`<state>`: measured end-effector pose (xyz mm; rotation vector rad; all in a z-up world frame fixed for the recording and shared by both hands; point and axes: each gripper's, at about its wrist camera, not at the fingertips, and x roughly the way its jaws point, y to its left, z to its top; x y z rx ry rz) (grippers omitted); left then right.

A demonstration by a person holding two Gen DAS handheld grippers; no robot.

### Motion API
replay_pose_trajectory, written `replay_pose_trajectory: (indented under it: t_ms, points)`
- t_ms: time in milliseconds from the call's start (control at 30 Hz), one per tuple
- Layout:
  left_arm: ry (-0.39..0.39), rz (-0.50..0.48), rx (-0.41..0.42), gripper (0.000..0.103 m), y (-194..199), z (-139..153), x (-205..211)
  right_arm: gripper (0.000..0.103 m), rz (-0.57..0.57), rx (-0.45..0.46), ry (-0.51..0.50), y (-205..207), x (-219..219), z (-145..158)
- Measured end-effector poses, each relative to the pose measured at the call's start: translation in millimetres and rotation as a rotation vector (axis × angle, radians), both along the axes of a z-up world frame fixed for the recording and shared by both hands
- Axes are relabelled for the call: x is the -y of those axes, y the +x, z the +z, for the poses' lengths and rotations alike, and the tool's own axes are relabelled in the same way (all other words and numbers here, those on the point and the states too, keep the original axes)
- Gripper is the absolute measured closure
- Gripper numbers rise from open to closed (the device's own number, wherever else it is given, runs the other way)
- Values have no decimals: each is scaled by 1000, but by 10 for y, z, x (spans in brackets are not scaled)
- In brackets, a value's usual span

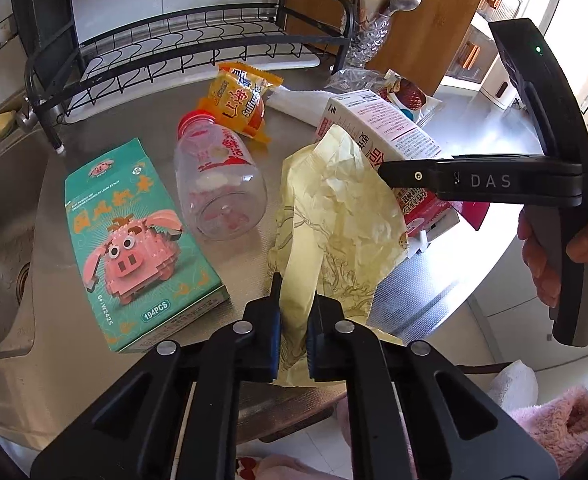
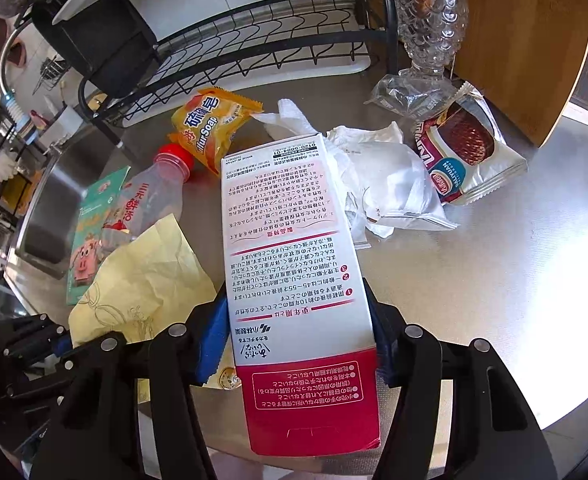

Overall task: Collect trash
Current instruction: 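Grasp the large yellow wrapper with left tool while right tool grasps the red-white carton, then lower wrapper and carton into the black bin and open both tools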

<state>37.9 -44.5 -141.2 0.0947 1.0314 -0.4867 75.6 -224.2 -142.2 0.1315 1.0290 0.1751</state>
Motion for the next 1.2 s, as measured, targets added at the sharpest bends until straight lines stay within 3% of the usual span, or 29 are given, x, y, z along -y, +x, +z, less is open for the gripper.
replay_pose_trajectory:
  t_ms: [400,733,900,1200]
  points:
    - [-19,5,65,98,-411,435,-108,43,-17,90,-5,-495,20,388]
    - [-6,43,106,98,-1046,661,-383,43,0,135,-24,-1242,-91,592]
    - [7,47,83,98,-1368,568,-560,43,32,86,-12,-1644,-198,463]
    - [49,89,-37,98,-1684,58,-911,43,76,-94,0,-2098,-420,-186]
